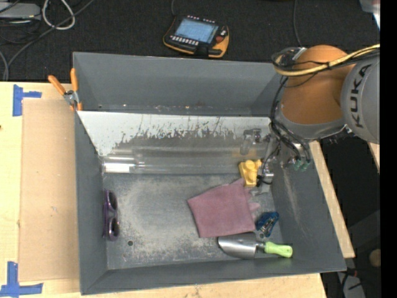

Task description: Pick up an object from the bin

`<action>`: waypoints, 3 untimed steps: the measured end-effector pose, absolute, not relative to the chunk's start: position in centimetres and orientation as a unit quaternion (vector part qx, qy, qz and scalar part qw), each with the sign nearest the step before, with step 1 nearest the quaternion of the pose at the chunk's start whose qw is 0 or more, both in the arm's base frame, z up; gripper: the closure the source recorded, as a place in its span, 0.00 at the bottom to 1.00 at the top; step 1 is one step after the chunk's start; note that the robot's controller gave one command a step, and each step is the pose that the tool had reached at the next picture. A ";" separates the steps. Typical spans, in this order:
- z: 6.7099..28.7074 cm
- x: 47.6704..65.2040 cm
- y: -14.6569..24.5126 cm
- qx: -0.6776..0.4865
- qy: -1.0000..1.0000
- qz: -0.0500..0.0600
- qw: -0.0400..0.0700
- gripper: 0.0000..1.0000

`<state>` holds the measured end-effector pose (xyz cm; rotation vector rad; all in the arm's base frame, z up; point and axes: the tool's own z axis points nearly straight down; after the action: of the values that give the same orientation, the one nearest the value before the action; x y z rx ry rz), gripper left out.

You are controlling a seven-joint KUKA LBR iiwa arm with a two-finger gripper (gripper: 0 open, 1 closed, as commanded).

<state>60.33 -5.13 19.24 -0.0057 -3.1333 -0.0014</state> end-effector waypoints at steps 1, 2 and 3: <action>19.7 60.5 -5.1 -0.001 -1.000 0.000 0.000 0.00; 8.8 58.3 -2.1 0.101 -0.995 -0.001 0.002 0.00; 12.5 56.9 -1.0 0.200 -0.980 0.000 -0.001 0.00</action>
Offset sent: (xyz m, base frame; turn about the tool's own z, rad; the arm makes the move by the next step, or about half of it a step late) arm -0.0248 0.0359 -0.1224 -0.2409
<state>56.95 -1.04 12.48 0.6272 -3.0807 -0.0003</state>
